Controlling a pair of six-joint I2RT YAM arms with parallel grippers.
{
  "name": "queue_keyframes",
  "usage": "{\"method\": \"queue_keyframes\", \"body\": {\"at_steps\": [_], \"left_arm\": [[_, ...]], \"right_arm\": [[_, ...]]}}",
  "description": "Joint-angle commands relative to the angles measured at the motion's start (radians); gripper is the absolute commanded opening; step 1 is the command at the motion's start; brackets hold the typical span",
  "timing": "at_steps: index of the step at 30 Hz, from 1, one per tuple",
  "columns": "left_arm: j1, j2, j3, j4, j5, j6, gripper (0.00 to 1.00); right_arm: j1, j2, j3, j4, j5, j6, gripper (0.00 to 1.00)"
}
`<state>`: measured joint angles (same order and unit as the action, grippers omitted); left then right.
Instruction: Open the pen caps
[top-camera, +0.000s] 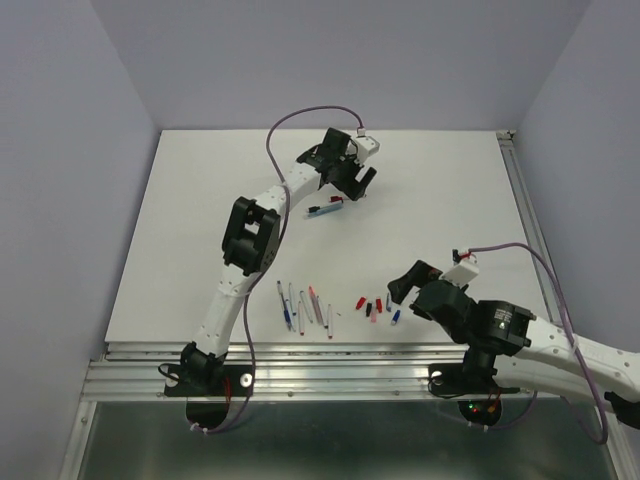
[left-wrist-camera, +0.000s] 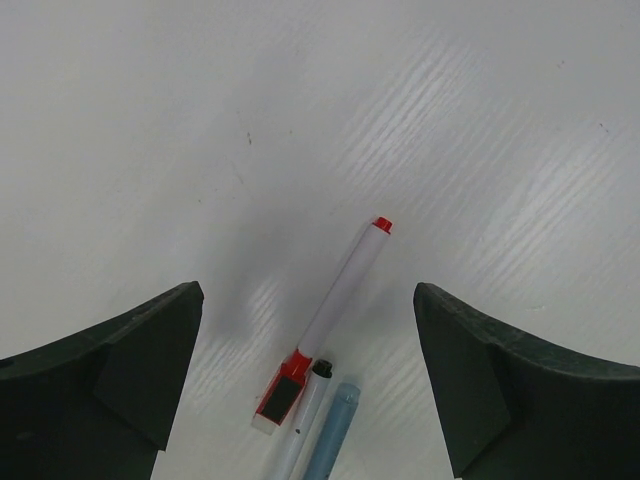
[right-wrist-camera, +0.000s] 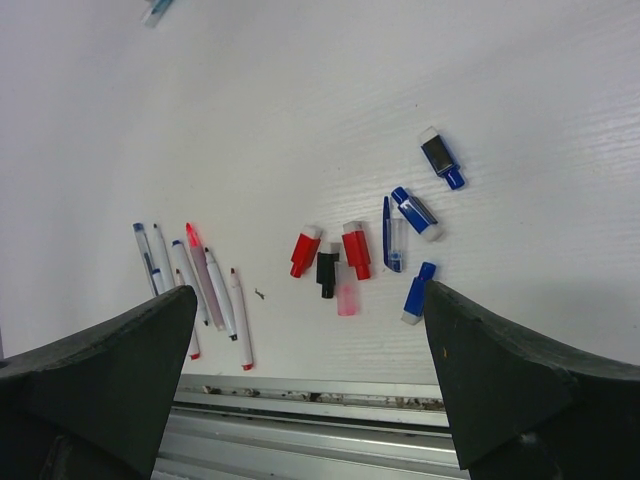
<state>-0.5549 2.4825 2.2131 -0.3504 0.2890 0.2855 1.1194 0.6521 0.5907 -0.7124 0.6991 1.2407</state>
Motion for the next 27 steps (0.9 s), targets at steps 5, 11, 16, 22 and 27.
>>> {"method": "queue_keyframes", "body": {"at_steps": [5,11,16,22,27], "left_arm": [[0.023,0.059,0.125,-0.053,0.104,-0.005,0.99],[0.03,0.105,0.14,-0.064,0.075,-0.029,0.99],[0.03,0.133,0.151,-0.064,0.024,-0.06,0.94],[0.023,0.139,0.128,-0.09,-0.046,-0.046,0.8],[0.004,0.136,0.088,-0.127,-0.139,0.006,0.7]], "right_arm": [[0.0,0.018,-0.022,0.076,-0.024,-0.014,1.0],[0.0,0.006,-0.028,0.091,-0.03,-0.02,1.0],[0.0,-0.006,-0.028,0.093,-0.026,-0.029,1.0],[-0.001,-0.017,-0.028,0.079,-0.015,-0.024,1.0],[0.0,-0.022,-0.022,0.071,-0.006,-0.021,1.0]]}}
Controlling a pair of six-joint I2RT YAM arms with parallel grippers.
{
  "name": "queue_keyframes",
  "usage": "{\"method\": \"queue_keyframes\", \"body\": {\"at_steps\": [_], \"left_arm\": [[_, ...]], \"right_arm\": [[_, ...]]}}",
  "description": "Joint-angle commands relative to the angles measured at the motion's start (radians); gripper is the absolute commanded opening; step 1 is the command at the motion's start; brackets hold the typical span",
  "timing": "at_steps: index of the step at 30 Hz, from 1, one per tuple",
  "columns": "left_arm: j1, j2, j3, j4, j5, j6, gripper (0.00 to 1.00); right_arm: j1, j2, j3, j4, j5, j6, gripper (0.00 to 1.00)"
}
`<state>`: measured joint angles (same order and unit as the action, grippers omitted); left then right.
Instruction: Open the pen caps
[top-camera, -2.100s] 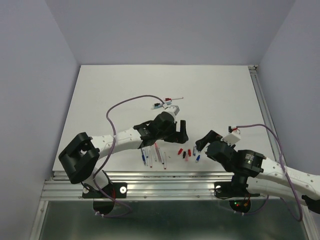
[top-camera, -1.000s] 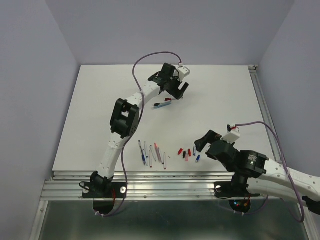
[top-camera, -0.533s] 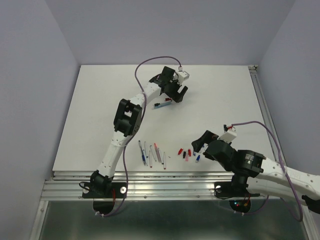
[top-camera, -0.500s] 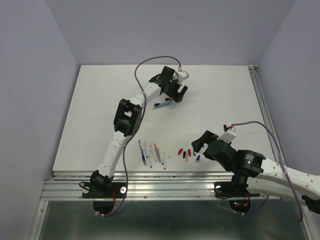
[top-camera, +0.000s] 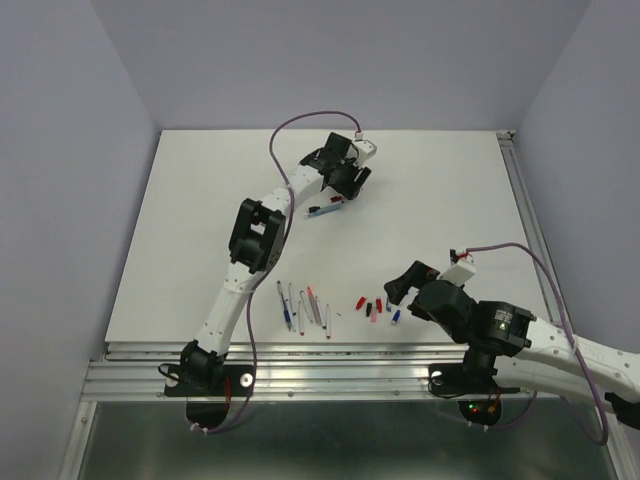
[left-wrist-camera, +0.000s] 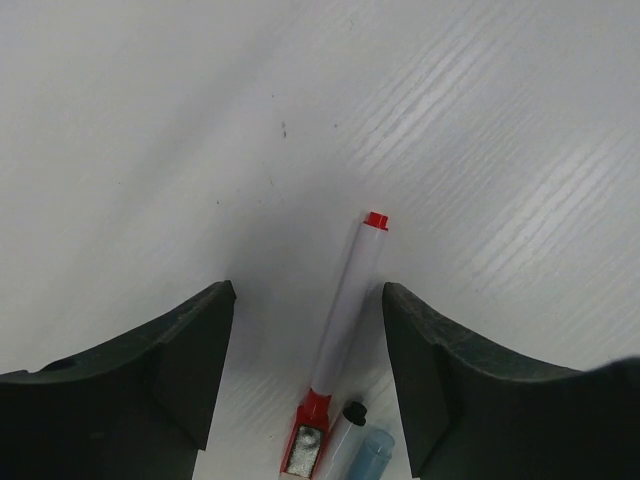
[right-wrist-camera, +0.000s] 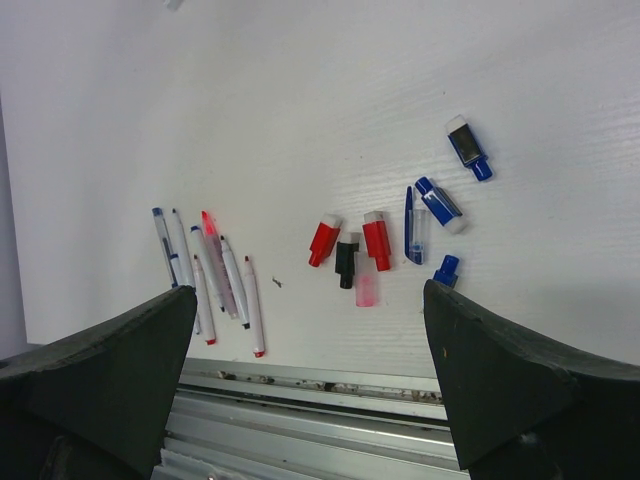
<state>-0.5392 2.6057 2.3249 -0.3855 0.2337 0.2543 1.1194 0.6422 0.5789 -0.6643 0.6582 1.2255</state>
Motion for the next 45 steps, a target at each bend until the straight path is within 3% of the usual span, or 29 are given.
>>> {"method": "queue_keyframes", "body": {"at_steps": [1,3,6,15,23,37,45], "left_arm": [[-0.018,0.016,-0.033,-0.104,-0.092,0.048,0.67],[-0.022,0.019,-0.039,-0.113,-0.108,0.051,0.59],[-0.027,0.019,-0.042,-0.118,-0.128,0.053,0.57],[-0.027,0.024,-0.035,-0.124,-0.166,0.036,0.31],[-0.027,0.01,-0.025,-0.053,-0.259,-0.052,0.01],[-0.025,-0.162,-0.024,0.105,-0.336,-0.25,0.0],[-0.027,-0.433,-0.268,0.231,-0.367,-0.443,0.0]], "right_arm": [[-0.001,-0.013,-0.011,0.023,0.037,-0.007,1.0],[-0.001,-0.013,-0.013,0.023,0.037,-0.003,1.0],[-0.001,-0.012,-0.013,0.023,0.035,0.003,1.0],[0.0,-0.013,-0.013,0.014,0.034,0.017,1.0],[0.0,-0.009,-0.016,0.022,0.032,0.019,1.0],[0.0,0.002,-0.022,0.077,0.004,-0.035,1.0],[0.0,-0.013,-0.027,0.127,-0.032,-0.076,1.0]]}}
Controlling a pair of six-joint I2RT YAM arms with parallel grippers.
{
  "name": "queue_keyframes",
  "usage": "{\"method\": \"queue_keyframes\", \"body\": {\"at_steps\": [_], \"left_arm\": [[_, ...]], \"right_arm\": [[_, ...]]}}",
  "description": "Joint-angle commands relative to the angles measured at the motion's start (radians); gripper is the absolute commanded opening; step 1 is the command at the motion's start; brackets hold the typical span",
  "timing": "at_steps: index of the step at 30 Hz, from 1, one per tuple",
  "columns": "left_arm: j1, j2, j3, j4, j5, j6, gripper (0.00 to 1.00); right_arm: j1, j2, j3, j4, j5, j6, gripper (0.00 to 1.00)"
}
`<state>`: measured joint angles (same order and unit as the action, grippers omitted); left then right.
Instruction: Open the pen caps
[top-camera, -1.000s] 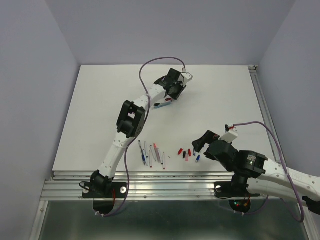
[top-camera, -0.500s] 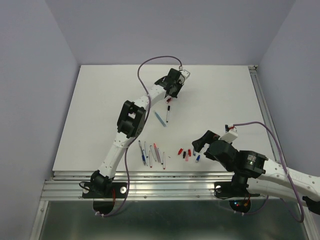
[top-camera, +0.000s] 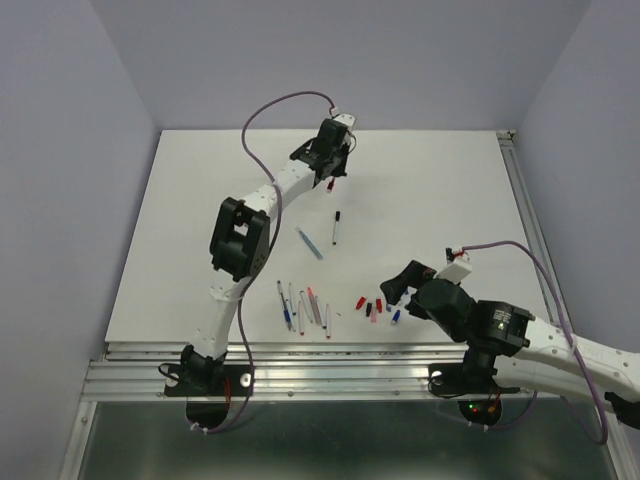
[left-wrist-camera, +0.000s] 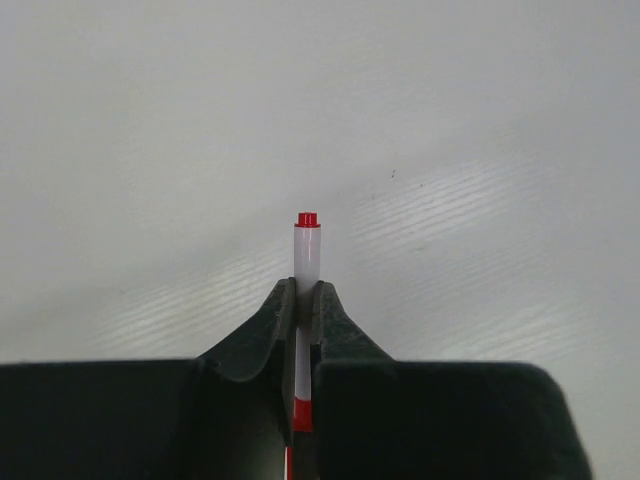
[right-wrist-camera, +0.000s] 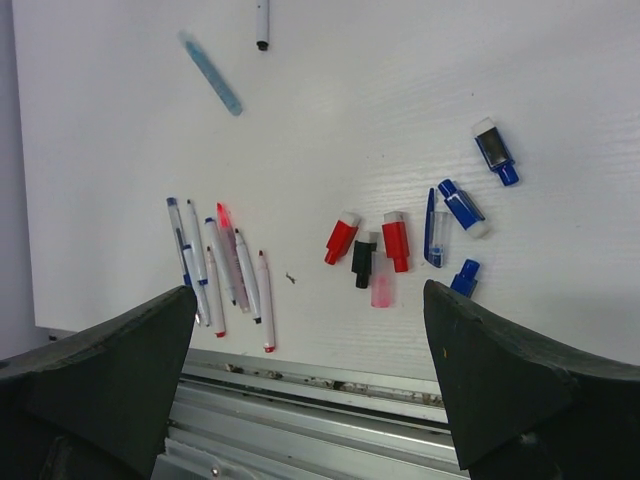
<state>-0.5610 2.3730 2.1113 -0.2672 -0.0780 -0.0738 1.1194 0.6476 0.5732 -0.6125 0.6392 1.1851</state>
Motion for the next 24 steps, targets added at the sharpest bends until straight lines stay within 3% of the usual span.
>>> {"method": "queue_keyframes", "body": {"at_steps": [1,7,12,16,20,24], "left_arm": [[-0.004,-0.221,-0.074,0.112,-0.071,-0.13,0.0],[-0.005,-0.437,-0.339,0.17,-0.115,-0.311,0.0],[-0.016,-0.743,-0.773,0.33,-0.105,-0.558,0.0],[-0.124,-1.012,-1.129,0.448,-0.147,-0.75,0.0],[-0.276,-1.18,-1.29,0.413,-0.349,-0.92,0.0],[-0.368,-1.314,-1.404,0.373,-0.443,-1.081,0.0]], "right_arm": [[0.0,-0.023,-0.029,0.1,-0.024,-0.053,1.0],[0.0,-0.025,-0.045,0.255,-0.124,-0.182,1.0],[-0.001,0.024,-0.056,0.416,-0.235,-0.263,1.0],[0.0,0.092,-0.067,0.605,-0.329,-0.309,1.0],[0.002,0.19,-0.049,0.718,-0.395,-0.32,1.0],[0.002,0.306,0.005,0.752,-0.426,-0.321,1.0]]}}
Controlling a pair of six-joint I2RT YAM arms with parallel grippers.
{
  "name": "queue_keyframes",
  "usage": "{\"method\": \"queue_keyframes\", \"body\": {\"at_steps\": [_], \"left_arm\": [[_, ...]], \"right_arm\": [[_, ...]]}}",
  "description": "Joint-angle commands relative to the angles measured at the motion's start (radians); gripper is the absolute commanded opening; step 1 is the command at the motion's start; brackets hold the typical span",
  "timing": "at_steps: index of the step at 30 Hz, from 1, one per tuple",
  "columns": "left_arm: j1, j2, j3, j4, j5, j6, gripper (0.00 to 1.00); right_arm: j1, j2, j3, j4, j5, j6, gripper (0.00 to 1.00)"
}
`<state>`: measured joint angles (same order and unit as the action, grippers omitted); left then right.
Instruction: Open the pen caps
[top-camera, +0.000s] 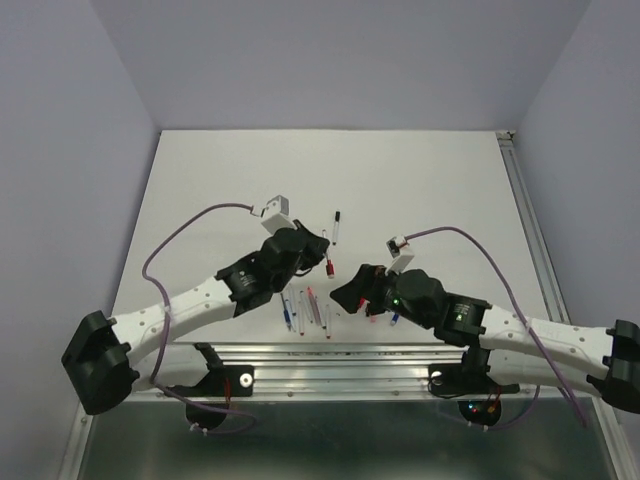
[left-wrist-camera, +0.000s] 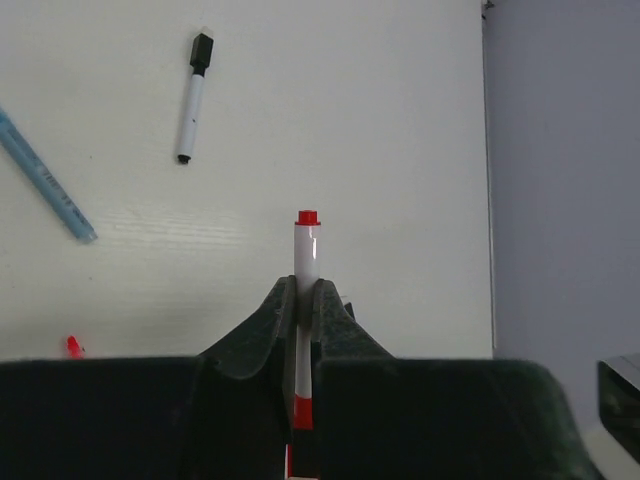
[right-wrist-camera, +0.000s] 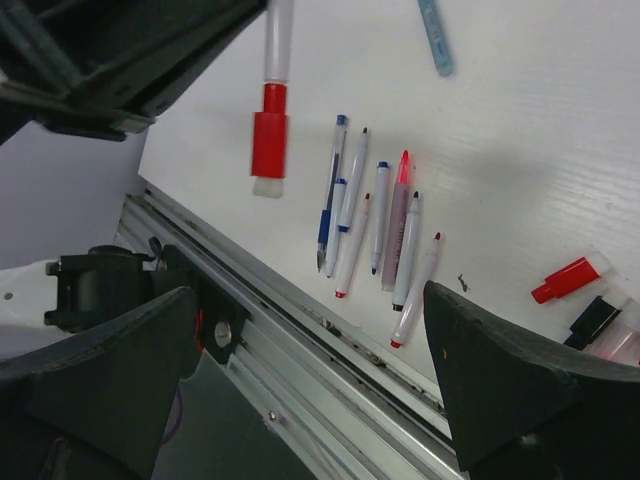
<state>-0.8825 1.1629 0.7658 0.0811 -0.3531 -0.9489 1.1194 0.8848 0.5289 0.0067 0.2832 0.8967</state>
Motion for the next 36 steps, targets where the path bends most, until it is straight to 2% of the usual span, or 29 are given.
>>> {"method": "queue_keyframes", "body": {"at_steps": [1,4,10,16,19,23,28,31,35,36], "left_arm": [[-0.058,-0.124,-0.074,0.02,-0.176,-0.238,0.0],[-0.095,-0.176,-0.106,-0.006,-0.207,-0.261,0.0],[-0.153,-0.209,-0.117,-0.067,-0.259,-0.31,0.0],[-0.18,-0.197,-0.112,-0.11,-0.29,-0.344,0.0],[-0.194,-0.198,-0.106,-0.112,-0.299,-0.341,0.0],[-0.2,-0.203,-0.108,-0.115,-0.299,-0.344,0.0],[-0.208,-0.203,-0.103,-0.113,-0.296,-0.338,0.0],[-0.21,-0.198,-0.097,-0.113,-0.285,-0.326,0.0],[-0.207,-0.187,-0.091,-0.106,-0.338,-0.304,0.0],[-0.207,-0.18,-0.08,-0.104,-0.349,-0.283,0.0]], "right_arm": [[0.002,0.095,0.068,0.15,-0.079,-0.032,1.0],[0.0,0.173,0.088,0.193,-0.113,-0.03,0.98],[0.002,0.259,0.137,0.243,-0.121,-0.042,0.88],[0.0,0.275,0.174,0.225,-0.113,-0.058,0.73],[0.0,0.273,0.184,0.201,-0.082,-0.064,0.63],[0.0,0.273,0.197,0.182,-0.062,-0.07,0.41],[0.0,0.278,0.206,0.164,-0.062,-0.07,0.29],[0.002,0.273,0.2,0.164,-0.068,-0.067,0.15],[0.002,0.258,0.178,0.165,-0.146,-0.05,0.01],[0.002,0.255,0.168,0.171,-0.204,-0.044,0.01]]}}
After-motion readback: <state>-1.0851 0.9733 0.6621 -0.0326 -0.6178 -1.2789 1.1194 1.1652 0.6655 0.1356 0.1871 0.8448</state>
